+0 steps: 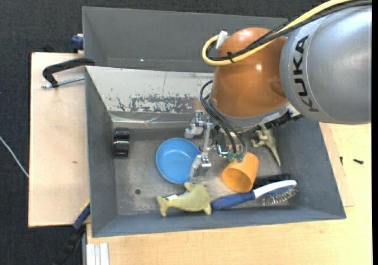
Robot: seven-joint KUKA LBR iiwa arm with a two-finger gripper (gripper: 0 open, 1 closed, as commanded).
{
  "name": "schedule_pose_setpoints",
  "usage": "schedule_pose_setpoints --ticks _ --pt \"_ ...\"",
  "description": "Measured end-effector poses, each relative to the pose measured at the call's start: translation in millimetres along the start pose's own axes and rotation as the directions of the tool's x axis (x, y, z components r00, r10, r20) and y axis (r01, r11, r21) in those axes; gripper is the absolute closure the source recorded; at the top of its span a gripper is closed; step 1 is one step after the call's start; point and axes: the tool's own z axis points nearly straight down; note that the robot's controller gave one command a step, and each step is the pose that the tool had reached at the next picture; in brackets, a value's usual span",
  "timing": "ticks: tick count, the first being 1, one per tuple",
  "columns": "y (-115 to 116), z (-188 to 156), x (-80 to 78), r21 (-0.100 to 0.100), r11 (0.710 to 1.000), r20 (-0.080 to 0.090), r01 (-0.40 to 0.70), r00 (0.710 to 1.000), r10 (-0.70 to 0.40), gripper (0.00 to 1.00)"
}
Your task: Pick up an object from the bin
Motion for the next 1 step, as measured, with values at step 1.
schedule_pose_setpoints --ticks 1 --pt "-0.1 125.6 -57.9 0.0 0.991 0.012 0.136 0.991 -0.136 0.0"
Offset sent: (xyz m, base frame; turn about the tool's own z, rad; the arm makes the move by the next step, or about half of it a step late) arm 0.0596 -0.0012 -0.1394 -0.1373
